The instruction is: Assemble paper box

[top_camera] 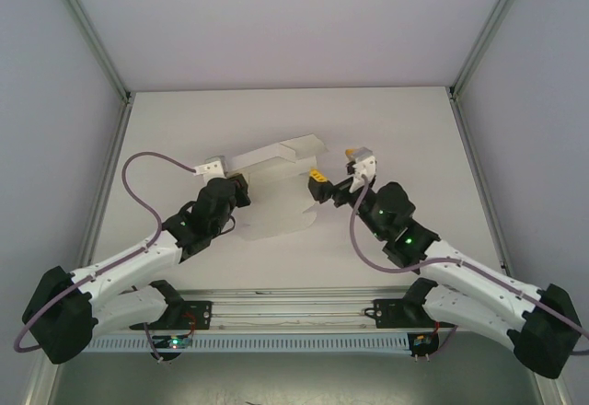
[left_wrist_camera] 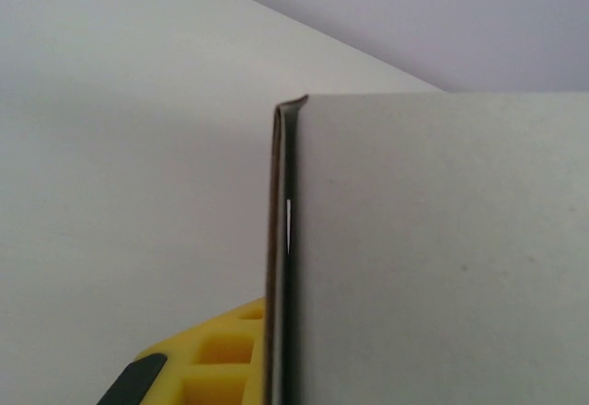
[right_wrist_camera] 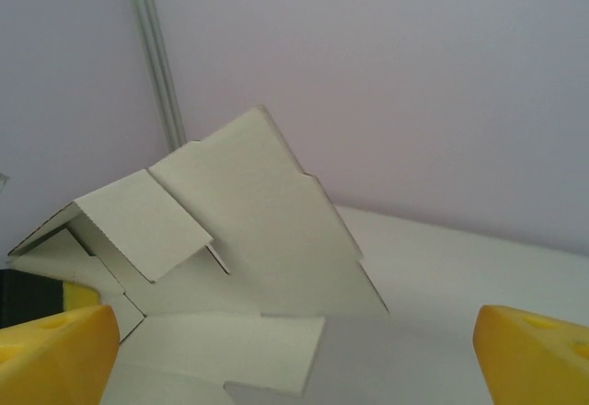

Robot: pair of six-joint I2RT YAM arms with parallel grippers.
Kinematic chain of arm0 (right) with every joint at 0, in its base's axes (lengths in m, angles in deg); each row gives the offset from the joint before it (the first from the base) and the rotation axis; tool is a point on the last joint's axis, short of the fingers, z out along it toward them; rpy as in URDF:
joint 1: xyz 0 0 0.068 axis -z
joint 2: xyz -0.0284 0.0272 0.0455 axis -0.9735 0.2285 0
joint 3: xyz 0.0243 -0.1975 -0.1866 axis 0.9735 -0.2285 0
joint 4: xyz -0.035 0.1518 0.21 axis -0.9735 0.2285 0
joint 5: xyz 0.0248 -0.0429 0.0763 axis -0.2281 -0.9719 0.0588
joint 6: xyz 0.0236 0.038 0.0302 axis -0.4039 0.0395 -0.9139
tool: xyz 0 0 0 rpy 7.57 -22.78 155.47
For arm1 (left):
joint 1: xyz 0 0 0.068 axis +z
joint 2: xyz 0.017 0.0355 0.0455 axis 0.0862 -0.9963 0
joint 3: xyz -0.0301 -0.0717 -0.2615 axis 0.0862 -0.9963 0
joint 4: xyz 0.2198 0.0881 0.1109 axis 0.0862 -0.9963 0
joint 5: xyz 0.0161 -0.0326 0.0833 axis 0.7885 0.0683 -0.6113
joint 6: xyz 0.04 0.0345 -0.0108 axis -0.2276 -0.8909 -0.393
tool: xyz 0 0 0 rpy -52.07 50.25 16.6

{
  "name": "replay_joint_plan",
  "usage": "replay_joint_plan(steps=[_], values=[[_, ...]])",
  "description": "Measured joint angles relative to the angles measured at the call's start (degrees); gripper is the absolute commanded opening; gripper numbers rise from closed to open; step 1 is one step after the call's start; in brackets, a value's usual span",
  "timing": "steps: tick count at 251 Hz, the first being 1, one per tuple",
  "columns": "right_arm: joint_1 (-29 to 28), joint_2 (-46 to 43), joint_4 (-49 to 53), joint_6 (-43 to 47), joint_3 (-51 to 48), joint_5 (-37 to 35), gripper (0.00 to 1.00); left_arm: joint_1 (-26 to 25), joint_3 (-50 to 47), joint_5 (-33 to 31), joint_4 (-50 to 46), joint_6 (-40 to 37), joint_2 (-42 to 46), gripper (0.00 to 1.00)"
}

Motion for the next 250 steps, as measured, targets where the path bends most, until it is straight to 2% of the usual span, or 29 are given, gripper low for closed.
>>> replay_joint_plan(steps=[25,78,95,137,170,217,250], values=[[1.62,-0.28,3.06,-4.81,0.0,0.76,0.96,0.0,0.0,-0.11,-0.39,-0.02,0.0,0.0],[2.34,5.99,7.08,-11.69,0.66,4.15,0.78,0.0,0.0,0.17,-0.46,-0.02,-0.02,0.0],[2.51,8.09,7.3,-12.79,1.29,5.01,0.71,0.0,0.0,0.35,-0.44,-0.02,-0.02,0.0],[3.1,12.94,6.58,-14.14,4.02,7.04,0.68,0.0,-0.57,1.66,-0.33,-0.02,-0.02,0.0],[3.67,15.58,5.51,-15.19,5.6,8.0,0.55,0.0,-0.76,1.92,-0.35,0.0,-0.07,0.0],[3.85,17.73,5.11,-17.05,7.48,9.86,0.42,0.0,-1.22,1.84,0.0,0.04,-0.07,0.0],[3.89,18.4,5.2,-18.18,7.87,10.88,0.4,0.0,-1.55,1.57,0.0,0.35,-0.07,0.0]])
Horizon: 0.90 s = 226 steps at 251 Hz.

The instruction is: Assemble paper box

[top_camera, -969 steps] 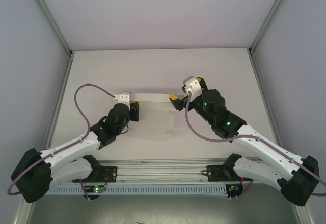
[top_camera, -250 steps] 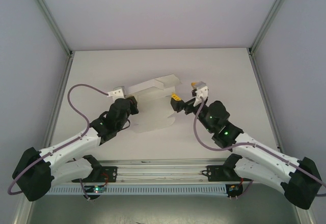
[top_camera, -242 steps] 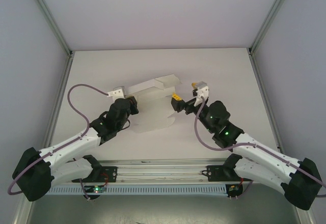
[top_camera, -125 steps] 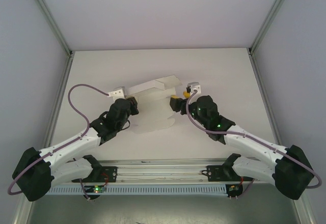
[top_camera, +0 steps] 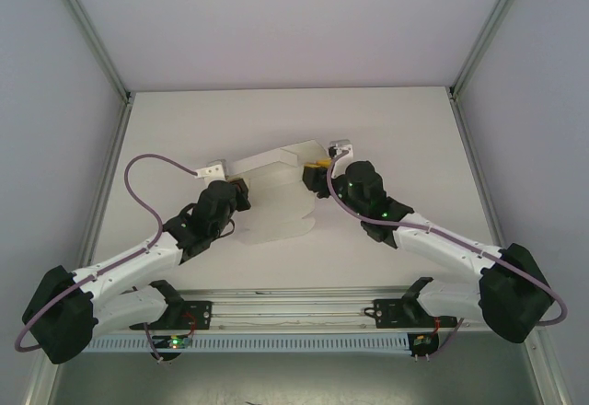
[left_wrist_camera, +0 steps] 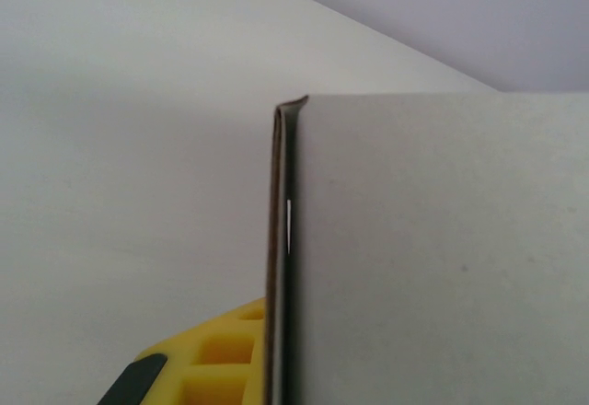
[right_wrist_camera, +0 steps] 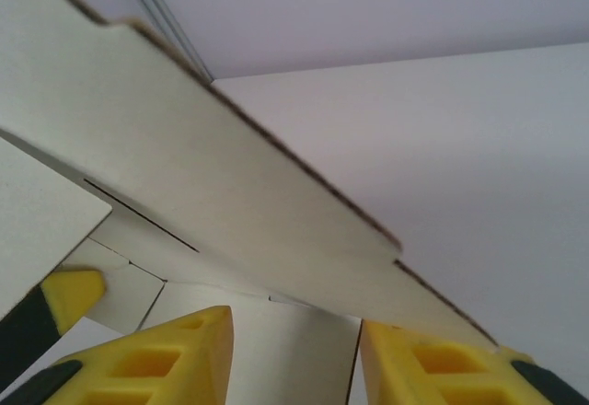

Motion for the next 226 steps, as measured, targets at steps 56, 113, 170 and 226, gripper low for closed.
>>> replay_joint_plan(steps=[56,113,170,226], values=[[0.31,0.04,0.15,-1.7,0.0,0.42,0.41,0.0,-0.07,-0.39,0.11,1.18,-0.15,0.0],[0.31,-0.26,0.37,-2.38,-0.2,-0.28,0.38,0.0,-0.87,-0.2,1.38,2.03,-0.46,0.0],[0.31,-0.28,0.24,-3.43,-0.22,-0.02,0.29,0.0,-0.92,-0.15,1.64,2.27,-0.57,0.0],[0.44,0.11,0.15,-3.98,-0.22,-0.92,0.06,0.0,-0.92,-0.61,1.62,3.32,-1.49,0.0]])
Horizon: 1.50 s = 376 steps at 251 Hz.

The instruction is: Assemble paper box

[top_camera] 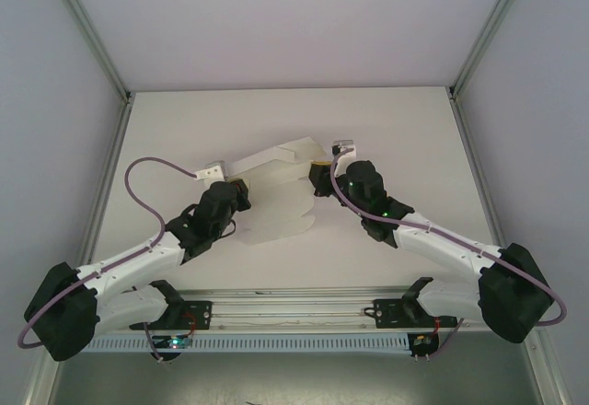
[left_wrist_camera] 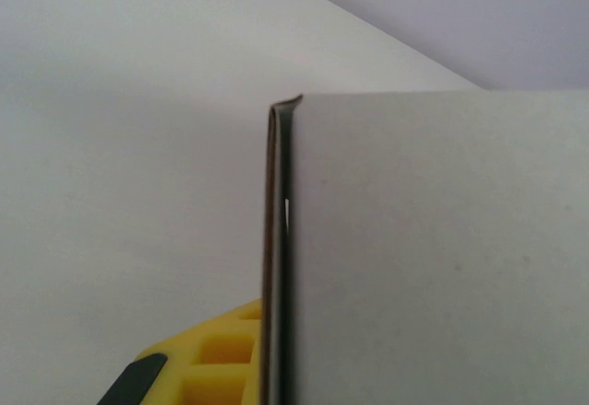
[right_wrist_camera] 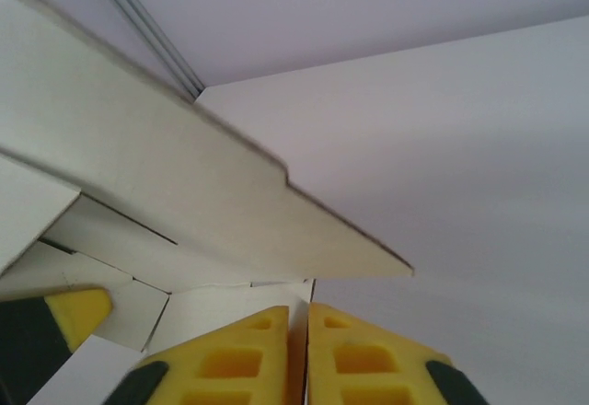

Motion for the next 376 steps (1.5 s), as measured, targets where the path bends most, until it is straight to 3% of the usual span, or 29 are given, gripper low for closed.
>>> replay_joint_plan(steps=[34,160,205,334,376], values=[[-0.83,0.42,0.72,0.66,0.11,-1.7,0.03,0.0,0.02,0.0,0.02,0.76,-1.2,0.0],[-8.68,11.67,11.87,9.9,10.88,-20.85,0.0,0.07,1.88,-2.89,-2.58,4.9,-7.19,0.0],[-12.92,13.79,12.35,13.14,14.58,-20.85,0.0,-0.59,4.5,-1.7,-3.34,5.55,-9.27,0.0],[-13.44,17.14,8.7,15.67,14.84,-12.07,0.12,-0.72,4.33,0.24,-2.6,6.36,-8.83,0.0],[-13.79,14.88,7.93,16.72,13.94,-9.18,0.28,-0.7,4.17,0.42,-2.21,6.34,-7.13,0.0]])
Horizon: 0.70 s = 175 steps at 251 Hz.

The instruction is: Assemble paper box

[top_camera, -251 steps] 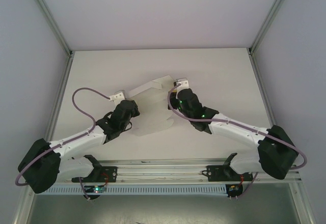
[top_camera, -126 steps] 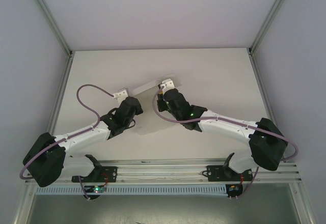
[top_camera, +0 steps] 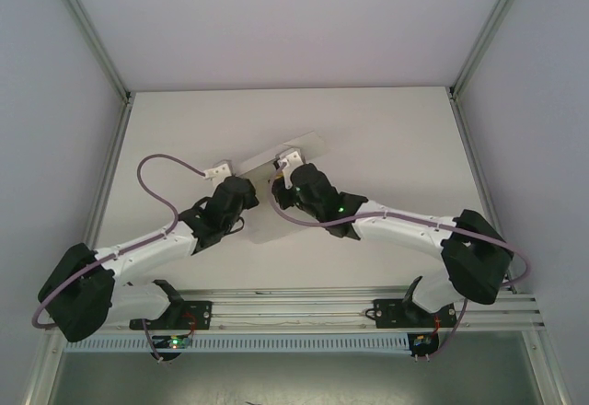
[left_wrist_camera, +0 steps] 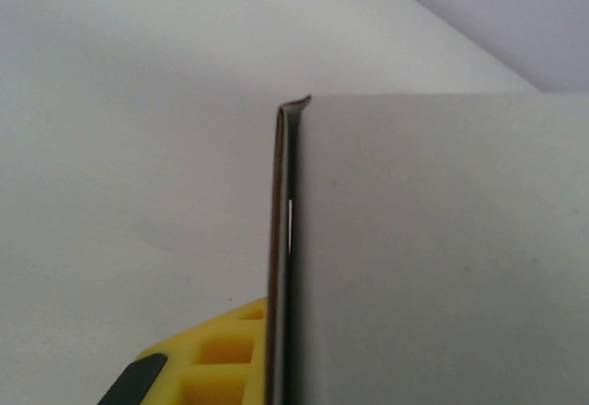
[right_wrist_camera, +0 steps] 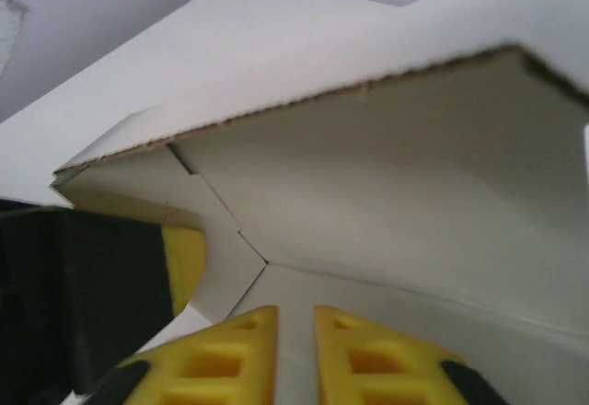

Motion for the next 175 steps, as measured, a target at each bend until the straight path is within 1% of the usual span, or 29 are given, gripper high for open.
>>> replay_joint_plan(steps=[16,31,43,57,67,80,93,120,138,175], values=[[0.02,-3.26,0.48,0.87,-1.55,0.44,0.35,0.0,0.0,-0.24,-0.09,-0.17,0.83,0.0],[0.13,-7.89,1.62,1.9,-3.19,0.94,0.45,0.0,0.0,-0.68,-0.52,-0.42,1.68,0.0],[0.17,-11.61,2.47,3.04,-4.13,1.4,0.56,0.0,-0.15,-0.98,-0.94,-0.81,2.45,0.0],[0.68,-16.85,3.1,3.96,-5.35,2.21,0.62,0.0,-0.37,-1.31,-1.68,-1.68,3.54,0.0],[1.16,-20.28,3.43,4.74,-6.21,2.82,0.71,0.0,-0.39,-1.51,-2.6,-2.14,4.2,0.0],[2.25,-25.07,4.22,4.98,-7.41,3.48,0.8,0.0,-0.44,-1.68,-3.76,-2.97,5.11,0.0],[3.65,-29.03,4.83,6.21,-8.31,4.07,0.98,0.0,-0.57,-1.62,-4.66,-3.93,6.05,0.0],[8.52,-35.5,6.03,6.75,-9.81,5.22,0.98,0.0,-0.74,-0.57,-6.23,-6.62,8.07,0.0],[13.55,-37.57,6.93,6.56,-10.23,6.29,0.98,0.02,-0.74,0.5,-7.08,-8.28,8.85,0.0],[27.17,-36.44,9.44,5.05,-10.01,11.89,0.98,0.07,-0.74,2.93,-8.68,-11.02,9.38,0.0]])
